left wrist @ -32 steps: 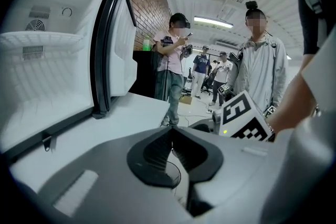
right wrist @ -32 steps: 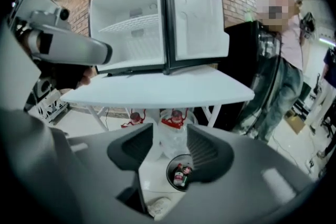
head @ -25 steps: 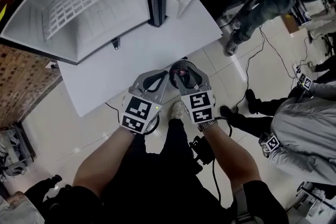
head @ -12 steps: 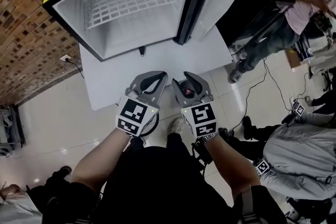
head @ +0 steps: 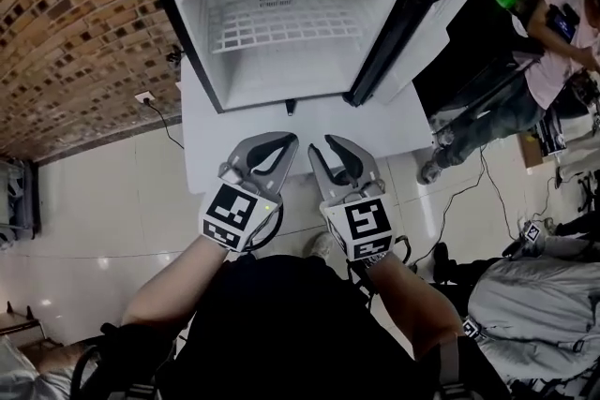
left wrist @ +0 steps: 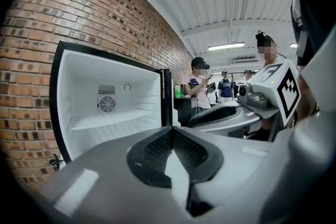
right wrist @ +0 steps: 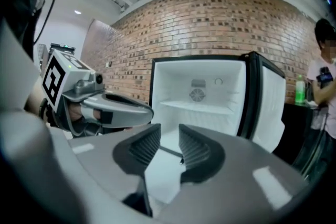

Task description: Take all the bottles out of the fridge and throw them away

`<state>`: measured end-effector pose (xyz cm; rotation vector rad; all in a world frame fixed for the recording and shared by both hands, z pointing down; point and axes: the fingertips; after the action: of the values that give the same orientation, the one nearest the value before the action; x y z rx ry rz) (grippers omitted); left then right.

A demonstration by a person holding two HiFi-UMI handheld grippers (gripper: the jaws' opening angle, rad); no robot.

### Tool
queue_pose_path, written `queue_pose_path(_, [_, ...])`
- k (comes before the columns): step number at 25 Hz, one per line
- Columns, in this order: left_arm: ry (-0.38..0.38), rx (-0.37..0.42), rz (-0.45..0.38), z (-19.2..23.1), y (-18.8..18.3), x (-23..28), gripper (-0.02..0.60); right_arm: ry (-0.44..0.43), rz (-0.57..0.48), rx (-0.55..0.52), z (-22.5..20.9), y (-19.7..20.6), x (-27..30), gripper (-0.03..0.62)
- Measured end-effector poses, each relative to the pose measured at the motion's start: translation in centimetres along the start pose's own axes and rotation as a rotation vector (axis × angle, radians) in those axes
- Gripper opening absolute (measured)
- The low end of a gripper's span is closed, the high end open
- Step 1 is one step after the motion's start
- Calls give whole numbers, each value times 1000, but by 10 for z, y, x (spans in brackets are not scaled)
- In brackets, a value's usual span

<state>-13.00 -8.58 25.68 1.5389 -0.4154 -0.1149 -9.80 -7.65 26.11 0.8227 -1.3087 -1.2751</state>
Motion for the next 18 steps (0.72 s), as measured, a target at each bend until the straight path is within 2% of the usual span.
queue_pose_path(3, [-17,15,-18,4,-10,-16,3,-12,-29,-3,10,-18,1,89])
queue_pose_path(5, [-31,23,-30,8,-16,-25,3,-22,-47,-2,16,-28,3,50])
queue_pose_path(11, [-67,42,-57,19,-30,-42,3,-55,-89,-4,27,-50,6,12])
queue_pose_path(18, [-76,65,-79,26,-44,-43,3,-60,-109,-9,25,-63,13,3])
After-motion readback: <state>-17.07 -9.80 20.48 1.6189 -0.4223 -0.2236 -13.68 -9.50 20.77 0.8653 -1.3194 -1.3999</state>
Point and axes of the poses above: the fingertips, and each gripper's own axes: x forward along the fingers, z to its left, y out of its underside, and after that the axes turned 11 degrees about y, right-handed
